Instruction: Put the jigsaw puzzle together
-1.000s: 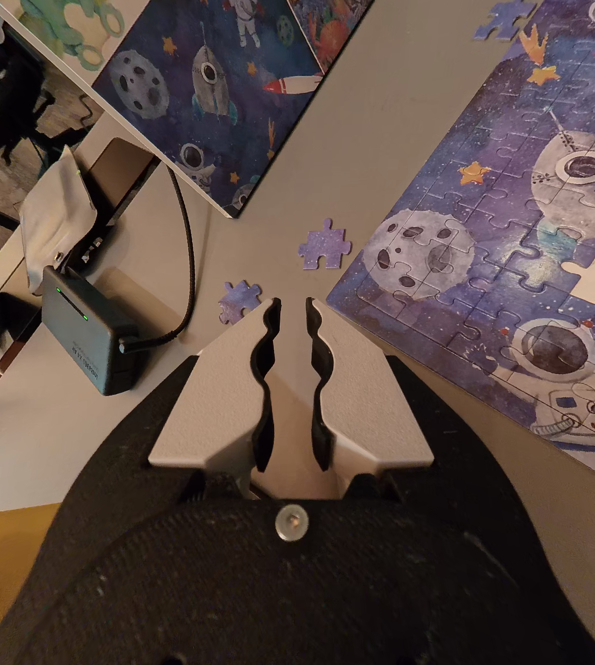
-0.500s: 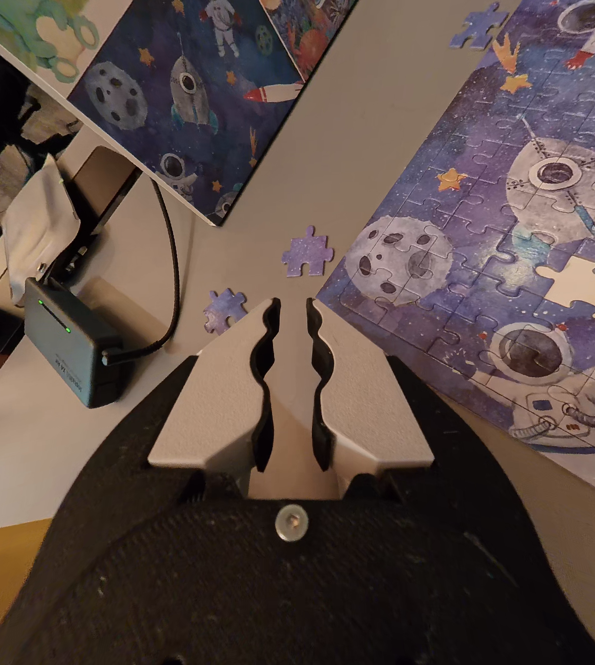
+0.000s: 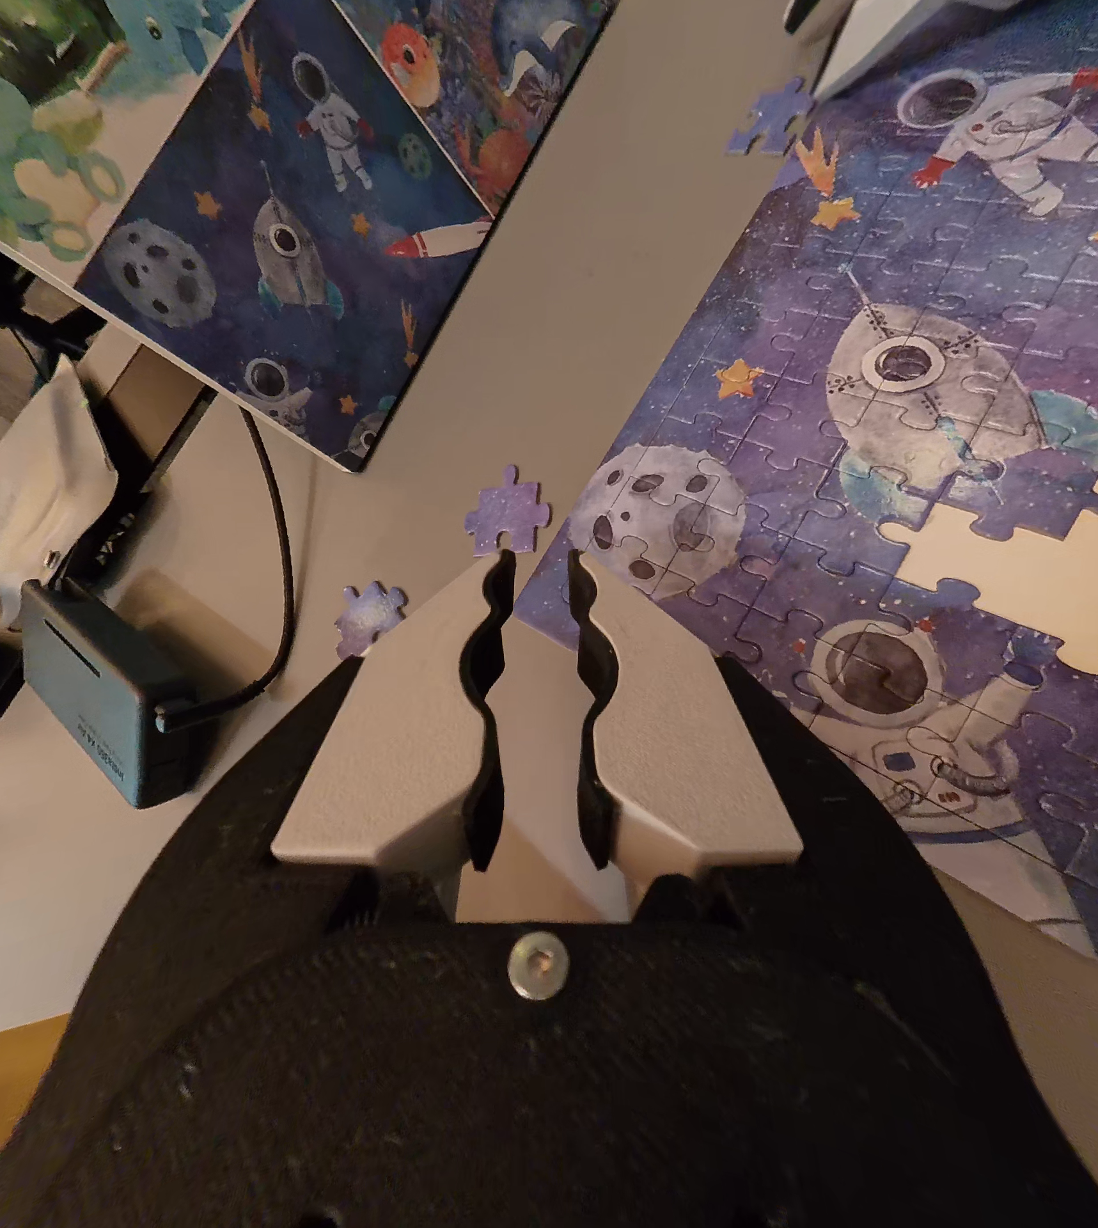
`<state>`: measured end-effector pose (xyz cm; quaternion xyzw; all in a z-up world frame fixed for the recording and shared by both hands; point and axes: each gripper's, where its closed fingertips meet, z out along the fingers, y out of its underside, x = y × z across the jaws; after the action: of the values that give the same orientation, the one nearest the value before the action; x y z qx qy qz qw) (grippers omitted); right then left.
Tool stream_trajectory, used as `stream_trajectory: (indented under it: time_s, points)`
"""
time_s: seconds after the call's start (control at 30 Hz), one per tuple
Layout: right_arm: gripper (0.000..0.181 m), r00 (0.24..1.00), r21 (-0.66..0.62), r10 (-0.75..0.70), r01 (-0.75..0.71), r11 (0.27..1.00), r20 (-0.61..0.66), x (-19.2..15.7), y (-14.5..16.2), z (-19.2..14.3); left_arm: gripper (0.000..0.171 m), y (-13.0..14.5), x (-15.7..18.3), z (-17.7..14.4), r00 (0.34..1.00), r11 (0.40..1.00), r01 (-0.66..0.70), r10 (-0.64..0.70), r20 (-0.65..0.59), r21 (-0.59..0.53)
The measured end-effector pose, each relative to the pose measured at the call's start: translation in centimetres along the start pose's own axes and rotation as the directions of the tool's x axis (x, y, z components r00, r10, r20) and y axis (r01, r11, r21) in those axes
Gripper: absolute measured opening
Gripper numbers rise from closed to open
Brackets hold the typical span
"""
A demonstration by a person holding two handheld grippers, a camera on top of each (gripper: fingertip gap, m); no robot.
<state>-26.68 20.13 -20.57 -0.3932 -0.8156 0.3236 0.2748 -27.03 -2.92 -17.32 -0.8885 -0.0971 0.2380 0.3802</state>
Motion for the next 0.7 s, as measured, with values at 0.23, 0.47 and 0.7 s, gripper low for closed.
stream_trajectory:
  time_s: [0.23, 0.47, 0.7]
  points:
    - [0.033, 0.990, 0.085, 0.131, -0.135, 0.987, 0.051, 0.3, -1.2, -0.8, 0.014, -0.5, 0.3, -0.3, 1.000, 1.000, -0.017, 0.017, 0.006, 0.011]
    - [0.037, 0.999, -0.004, 0.047, -0.047, 0.999, 0.000, 0.2, -0.2, 0.4, 0.014, -0.4, 0.5, -0.1, 1.000, 1.000, -0.024, 0.024, 0.002, 0.004]
    - [0.034, 0.986, 0.001, 0.028, -0.028, 1.000, -0.163, 3.4, -0.2, -0.2, 0.014, -0.5, 0.6, -0.1, 1.000, 1.000, -0.027, 0.027, -0.002, 0.005]
